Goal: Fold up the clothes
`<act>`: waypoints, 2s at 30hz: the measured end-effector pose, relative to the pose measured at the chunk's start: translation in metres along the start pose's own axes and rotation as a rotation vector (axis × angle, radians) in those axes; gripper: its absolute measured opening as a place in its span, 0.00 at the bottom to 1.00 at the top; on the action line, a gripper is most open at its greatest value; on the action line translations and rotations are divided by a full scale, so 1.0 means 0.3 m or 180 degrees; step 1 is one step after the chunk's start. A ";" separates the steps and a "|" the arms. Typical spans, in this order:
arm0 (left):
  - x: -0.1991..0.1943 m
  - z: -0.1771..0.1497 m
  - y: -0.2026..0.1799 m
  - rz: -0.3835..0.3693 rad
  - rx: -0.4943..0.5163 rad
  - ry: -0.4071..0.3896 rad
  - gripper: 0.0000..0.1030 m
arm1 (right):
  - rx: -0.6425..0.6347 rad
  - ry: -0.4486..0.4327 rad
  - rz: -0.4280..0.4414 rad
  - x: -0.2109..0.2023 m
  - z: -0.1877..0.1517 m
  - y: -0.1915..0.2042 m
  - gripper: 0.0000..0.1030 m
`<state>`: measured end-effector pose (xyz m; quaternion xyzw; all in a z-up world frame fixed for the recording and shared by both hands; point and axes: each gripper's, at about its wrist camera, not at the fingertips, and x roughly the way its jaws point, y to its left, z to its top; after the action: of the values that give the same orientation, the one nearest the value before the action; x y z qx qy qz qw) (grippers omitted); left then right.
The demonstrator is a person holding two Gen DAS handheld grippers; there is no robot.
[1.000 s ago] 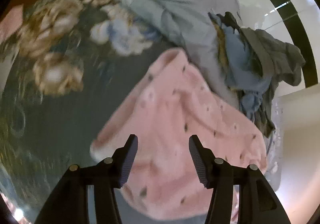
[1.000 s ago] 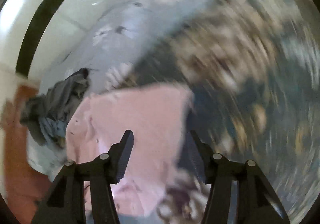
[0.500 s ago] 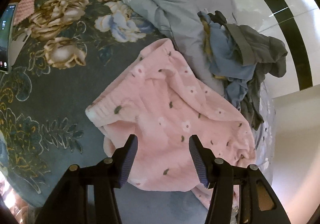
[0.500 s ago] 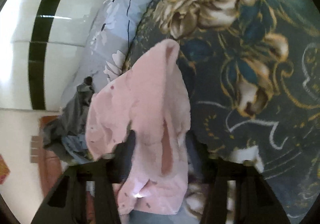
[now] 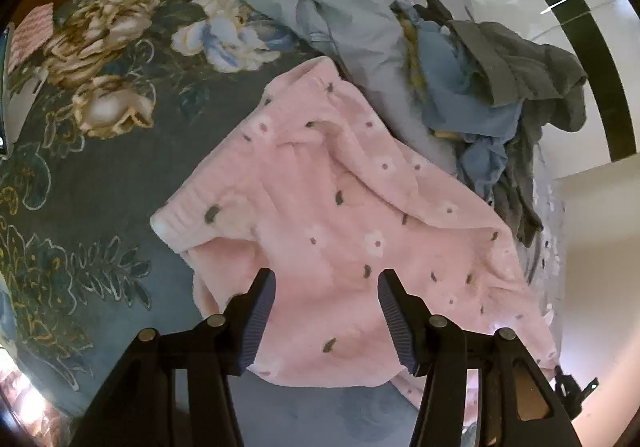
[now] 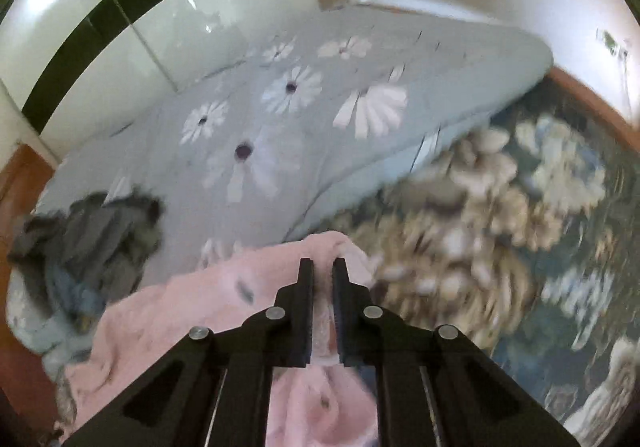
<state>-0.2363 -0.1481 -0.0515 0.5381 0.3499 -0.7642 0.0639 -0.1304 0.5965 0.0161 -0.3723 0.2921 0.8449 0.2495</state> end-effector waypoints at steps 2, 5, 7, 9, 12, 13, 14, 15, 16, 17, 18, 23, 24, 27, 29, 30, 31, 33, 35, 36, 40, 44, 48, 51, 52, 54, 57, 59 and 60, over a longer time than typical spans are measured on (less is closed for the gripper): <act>0.006 -0.002 0.013 0.0018 -0.0039 0.0007 0.56 | 0.0117 0.0062 -0.0022 0.053 0.024 -0.021 0.09; -0.006 -0.005 0.060 0.0044 -0.0130 -0.0014 0.56 | 0.0152 0.0211 -0.0065 0.131 -0.002 -0.030 0.09; -0.015 -0.007 0.091 0.0062 -0.0191 -0.0028 0.56 | 0.0205 0.0339 -0.0033 0.175 -0.039 -0.040 0.12; -0.023 -0.009 0.122 0.0079 -0.0251 -0.0043 0.56 | 0.0287 0.0386 0.0012 0.174 -0.087 -0.057 0.16; -0.035 -0.012 0.169 0.0105 -0.0342 -0.0064 0.56 | 0.0421 0.0394 0.0084 0.129 -0.156 -0.088 0.48; -0.026 -0.017 0.195 0.0114 -0.0413 -0.0052 0.56 | 0.0484 0.0406 0.0120 0.111 -0.190 -0.104 0.50; -0.017 -0.022 0.222 0.0124 -0.0485 -0.0039 0.56 | 0.0525 0.0477 0.0165 0.104 -0.230 -0.116 0.51; -0.007 -0.027 0.248 0.0133 -0.0557 -0.0027 0.57 | 0.0565 0.0549 0.0210 0.097 -0.270 -0.129 0.51; 0.002 -0.033 0.275 0.0142 -0.0630 -0.0014 0.57 | 0.0590 0.0669 0.0191 0.098 -0.331 -0.147 0.52; 0.012 -0.038 0.302 0.0151 -0.0702 -0.0001 0.57 | 0.0615 0.0791 0.0170 0.099 -0.391 -0.164 0.52; 0.021 -0.043 0.328 0.0160 -0.0774 0.0012 0.57 | 0.0646 0.0894 0.0130 0.104 -0.442 -0.181 0.52; 0.089 -0.051 0.439 0.0178 -0.1091 0.0096 0.57 | 0.1219 0.1185 0.0190 0.129 -0.650 -0.279 0.52; 0.108 -0.047 0.454 0.0172 -0.1141 0.0119 0.57 | 0.1336 0.1110 0.0218 0.122 -0.660 -0.288 0.52; 0.173 -0.024 0.468 0.0182 -0.1222 0.0152 0.57 | 0.1563 0.1026 0.0227 0.112 -0.668 -0.287 0.53; 0.209 -0.008 0.462 0.0199 -0.1195 0.0162 0.57 | 0.1564 0.1091 0.0330 0.121 -0.665 -0.253 0.53; 0.222 0.000 0.458 0.0217 -0.1176 0.0167 0.57 | 0.1516 0.1111 0.0372 0.124 -0.662 -0.230 0.53; 0.228 0.005 0.454 0.0231 -0.1160 0.0157 0.57 | 0.1468 0.1130 0.0413 0.128 -0.659 -0.208 0.53; 0.240 0.016 0.445 0.0258 -0.1128 0.0136 0.57 | 0.1343 0.1133 0.0334 0.133 -0.646 -0.164 0.53; 0.242 0.023 0.441 0.0272 -0.1115 0.0118 0.55 | 0.1334 0.1118 0.0310 0.140 -0.637 -0.130 0.48; 0.241 0.027 0.436 0.0275 -0.1086 0.0110 0.54 | 0.1365 0.1127 0.0334 0.145 -0.636 -0.113 0.45; 0.222 0.036 0.413 0.0193 -0.1014 0.0031 0.21 | 0.1337 0.1149 0.0299 0.144 -0.618 -0.051 0.09; 0.139 0.050 0.368 0.0145 -0.0898 -0.0177 0.10 | 0.1079 0.0889 0.0346 0.039 -0.532 0.016 0.07; -0.055 0.080 0.342 -0.0065 -0.0848 -0.0510 0.07 | 0.0820 0.0507 0.0442 -0.119 -0.425 0.052 0.06; -0.201 0.079 0.349 -0.0281 -0.0813 -0.0700 0.07 | 0.0763 0.0178 0.0569 -0.277 -0.368 0.034 0.06; -0.249 0.079 0.353 -0.0360 -0.0797 -0.0755 0.07 | 0.0746 0.0081 0.0599 -0.323 -0.353 0.027 0.06; -0.310 0.061 0.357 -0.0423 -0.0754 -0.0809 0.07 | 0.0751 -0.0051 0.0588 -0.394 -0.342 -0.007 0.06; -0.330 0.028 0.382 -0.0314 -0.0670 -0.0799 0.07 | 0.0820 -0.0155 0.0457 -0.462 -0.359 -0.093 0.06; -0.250 0.013 0.427 -0.0212 -0.0739 -0.0597 0.07 | 0.0887 -0.0048 0.0309 -0.456 -0.387 -0.168 0.06; -0.203 0.005 0.452 -0.0153 -0.0804 -0.0483 0.07 | 0.0977 0.0091 0.0203 -0.424 -0.415 -0.211 0.06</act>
<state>-0.1480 -0.2674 -0.0615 0.4579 0.4502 -0.7538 0.1391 0.0463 0.5306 0.0264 -0.3323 0.4330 0.7924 0.2724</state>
